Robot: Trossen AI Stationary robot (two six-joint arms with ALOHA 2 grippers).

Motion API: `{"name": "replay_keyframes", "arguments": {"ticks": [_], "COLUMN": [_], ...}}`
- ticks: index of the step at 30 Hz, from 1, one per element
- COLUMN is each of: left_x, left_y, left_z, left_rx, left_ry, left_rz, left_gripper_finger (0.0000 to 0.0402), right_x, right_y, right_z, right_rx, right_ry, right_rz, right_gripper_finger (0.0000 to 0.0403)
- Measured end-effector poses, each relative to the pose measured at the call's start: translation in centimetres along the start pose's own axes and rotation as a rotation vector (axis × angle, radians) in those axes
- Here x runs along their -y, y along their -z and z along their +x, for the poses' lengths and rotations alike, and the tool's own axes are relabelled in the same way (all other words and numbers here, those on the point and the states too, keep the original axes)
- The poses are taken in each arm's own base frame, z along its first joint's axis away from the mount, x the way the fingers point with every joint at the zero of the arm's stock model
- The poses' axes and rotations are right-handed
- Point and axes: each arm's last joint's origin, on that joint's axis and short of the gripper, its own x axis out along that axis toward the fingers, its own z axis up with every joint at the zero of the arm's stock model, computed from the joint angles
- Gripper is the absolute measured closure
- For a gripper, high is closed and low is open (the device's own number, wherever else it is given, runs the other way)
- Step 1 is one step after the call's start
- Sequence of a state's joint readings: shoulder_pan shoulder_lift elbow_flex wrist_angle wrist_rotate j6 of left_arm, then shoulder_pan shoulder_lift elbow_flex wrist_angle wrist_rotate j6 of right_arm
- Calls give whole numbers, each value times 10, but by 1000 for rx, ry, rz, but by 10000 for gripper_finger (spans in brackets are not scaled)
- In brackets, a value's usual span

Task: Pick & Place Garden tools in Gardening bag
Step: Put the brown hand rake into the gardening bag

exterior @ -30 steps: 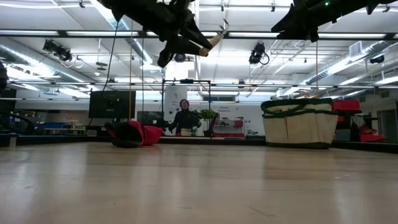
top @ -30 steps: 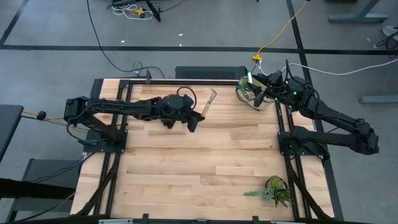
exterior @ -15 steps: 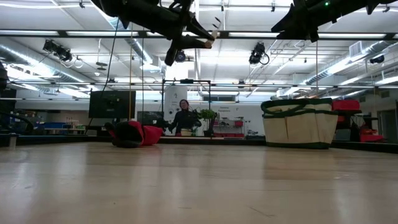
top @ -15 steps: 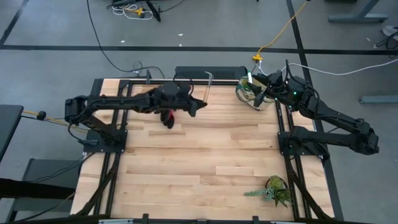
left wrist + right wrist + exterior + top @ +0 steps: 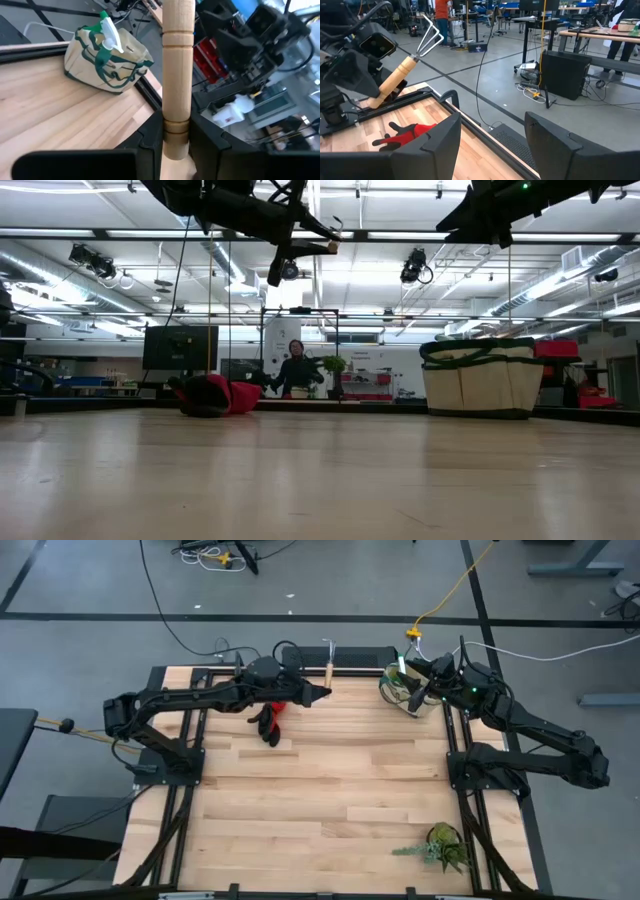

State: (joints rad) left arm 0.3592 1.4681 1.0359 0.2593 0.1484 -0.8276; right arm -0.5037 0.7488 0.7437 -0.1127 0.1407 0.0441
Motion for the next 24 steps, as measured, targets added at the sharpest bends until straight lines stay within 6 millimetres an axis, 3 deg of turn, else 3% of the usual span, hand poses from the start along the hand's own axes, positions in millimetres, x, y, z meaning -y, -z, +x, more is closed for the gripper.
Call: {"name": "replay_keyframes", "arguments": {"ticks": [15,24], "left_x": [3,6], "left_y": [-6,-8], "left_z": [-1,-1], "left_rx": [-6,-1], "left_ry": [88,131], "left_rz": [-38,-23], "left_gripper_finger": [321,319], "right_x": [0,1], "right_y": [-6,-9], "right_z": [0,0], "right_rx": [57,95], "right_ry": [-7,57], "right_rz": [79,-12], "right_gripper_finger": [181,181]}}
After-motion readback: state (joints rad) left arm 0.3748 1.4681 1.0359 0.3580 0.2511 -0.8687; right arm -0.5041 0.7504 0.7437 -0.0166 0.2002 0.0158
